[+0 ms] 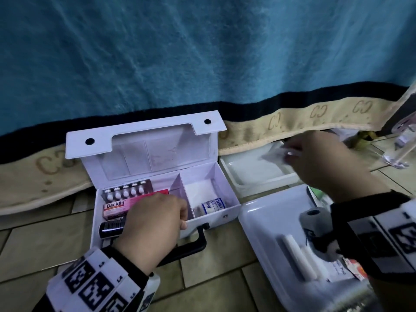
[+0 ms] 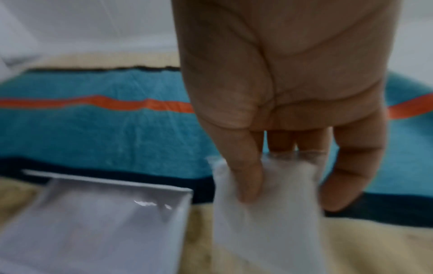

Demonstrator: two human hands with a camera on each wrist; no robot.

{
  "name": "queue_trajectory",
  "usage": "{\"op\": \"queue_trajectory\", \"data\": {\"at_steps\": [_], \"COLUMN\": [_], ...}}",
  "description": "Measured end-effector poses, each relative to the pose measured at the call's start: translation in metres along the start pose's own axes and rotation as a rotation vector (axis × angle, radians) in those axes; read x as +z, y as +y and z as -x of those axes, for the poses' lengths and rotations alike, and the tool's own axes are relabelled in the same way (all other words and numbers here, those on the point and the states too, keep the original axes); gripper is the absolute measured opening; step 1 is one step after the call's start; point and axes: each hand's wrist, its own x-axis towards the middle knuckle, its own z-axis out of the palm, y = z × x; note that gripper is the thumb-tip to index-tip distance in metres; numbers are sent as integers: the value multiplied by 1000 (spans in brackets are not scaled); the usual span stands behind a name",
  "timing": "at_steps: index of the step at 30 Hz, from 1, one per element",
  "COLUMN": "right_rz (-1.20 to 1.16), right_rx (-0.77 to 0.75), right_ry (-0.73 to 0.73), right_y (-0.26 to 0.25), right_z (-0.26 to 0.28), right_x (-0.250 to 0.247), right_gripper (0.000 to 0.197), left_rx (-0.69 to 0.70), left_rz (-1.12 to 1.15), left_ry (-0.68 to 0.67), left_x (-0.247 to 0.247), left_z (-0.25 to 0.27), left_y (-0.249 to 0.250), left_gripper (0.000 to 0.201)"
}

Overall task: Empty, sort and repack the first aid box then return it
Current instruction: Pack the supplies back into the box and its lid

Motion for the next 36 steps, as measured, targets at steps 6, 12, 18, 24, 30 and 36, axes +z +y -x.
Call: {"op": "queue_trajectory", "data": {"at_steps": [6, 12, 18, 24, 30, 36], "right_rz": [-200, 76, -18, 156, 68, 47], "right_rx": [-320, -440, -436, -480, -457, -468], "right_ry": [-73, -170, -506, -477, -478, -425], "right_y": [-78, -97, -86, -91, -95, -93], "right_z": [5, 1, 2, 4, 2, 15], "right_x": [48, 88, 103, 109, 110, 99], "right_gripper": [21, 34, 42, 38, 37, 40], "left_rx": [7, -3, -11, -16, -30, -39], "left_rz": [-12, -6, -3, 8, 7, -13], "left_ry": [0, -20, -25, -29, -34, -25], "left_x": [4, 4, 5, 4, 4, 4], "left_z": [1, 1, -1, 0, -1, 0], "left_y": [-2, -3, -3, -3, -3, 0], "left_gripper": [13, 3, 5, 3, 3, 2]}}
